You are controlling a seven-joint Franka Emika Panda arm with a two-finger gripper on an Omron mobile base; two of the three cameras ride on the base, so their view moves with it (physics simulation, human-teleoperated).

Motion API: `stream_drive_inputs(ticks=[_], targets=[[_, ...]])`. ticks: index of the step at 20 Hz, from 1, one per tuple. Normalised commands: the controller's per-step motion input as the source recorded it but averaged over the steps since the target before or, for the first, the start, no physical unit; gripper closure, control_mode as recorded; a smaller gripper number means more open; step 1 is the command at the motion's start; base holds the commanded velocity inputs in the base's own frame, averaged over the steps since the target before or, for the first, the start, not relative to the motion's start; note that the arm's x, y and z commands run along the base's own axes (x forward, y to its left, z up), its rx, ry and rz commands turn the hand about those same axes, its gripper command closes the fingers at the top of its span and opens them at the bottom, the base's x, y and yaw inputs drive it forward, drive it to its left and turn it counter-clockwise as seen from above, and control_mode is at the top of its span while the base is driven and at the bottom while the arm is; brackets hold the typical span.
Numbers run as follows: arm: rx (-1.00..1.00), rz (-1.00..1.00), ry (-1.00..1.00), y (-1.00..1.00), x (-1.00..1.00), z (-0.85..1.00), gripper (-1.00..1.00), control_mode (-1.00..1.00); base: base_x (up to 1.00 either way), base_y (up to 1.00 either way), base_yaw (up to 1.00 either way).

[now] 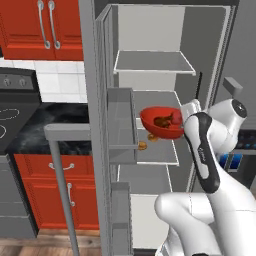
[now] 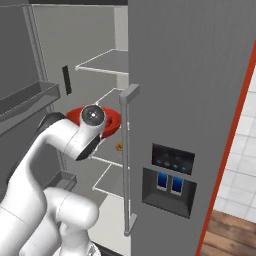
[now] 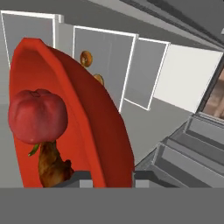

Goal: Pick the chicken drumstick and bell pepper from their plates and place them in the bowl. Then put the bowl in the fridge.

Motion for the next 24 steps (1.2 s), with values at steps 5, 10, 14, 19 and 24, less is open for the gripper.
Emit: stream_drive_inputs(ticks=[5, 10, 14, 19, 24], targets=[[-0.11, 0.00, -0.05, 0.00, 0.50, 0.00, 1.00, -1.00, 0.00, 0.00, 0.00], [-0.04, 0.00, 0.00, 0.00, 0.54, 0.00, 1.00, -1.00, 0.00, 0.00, 0.00], [-0.01, 0.00, 0.01, -0.09, 0.49, 0.00, 1.00, -1.00, 0.00, 0.00, 0.00], [0.00, 0.00, 0.01, -0.10, 0.52, 0.00, 1.00, -1.00, 0.00, 0.00, 0.00], [0.00, 0.00, 0.01, -0.07, 0.47, -0.02, 1.00, -1.00, 0.00, 0.00, 0.00]])
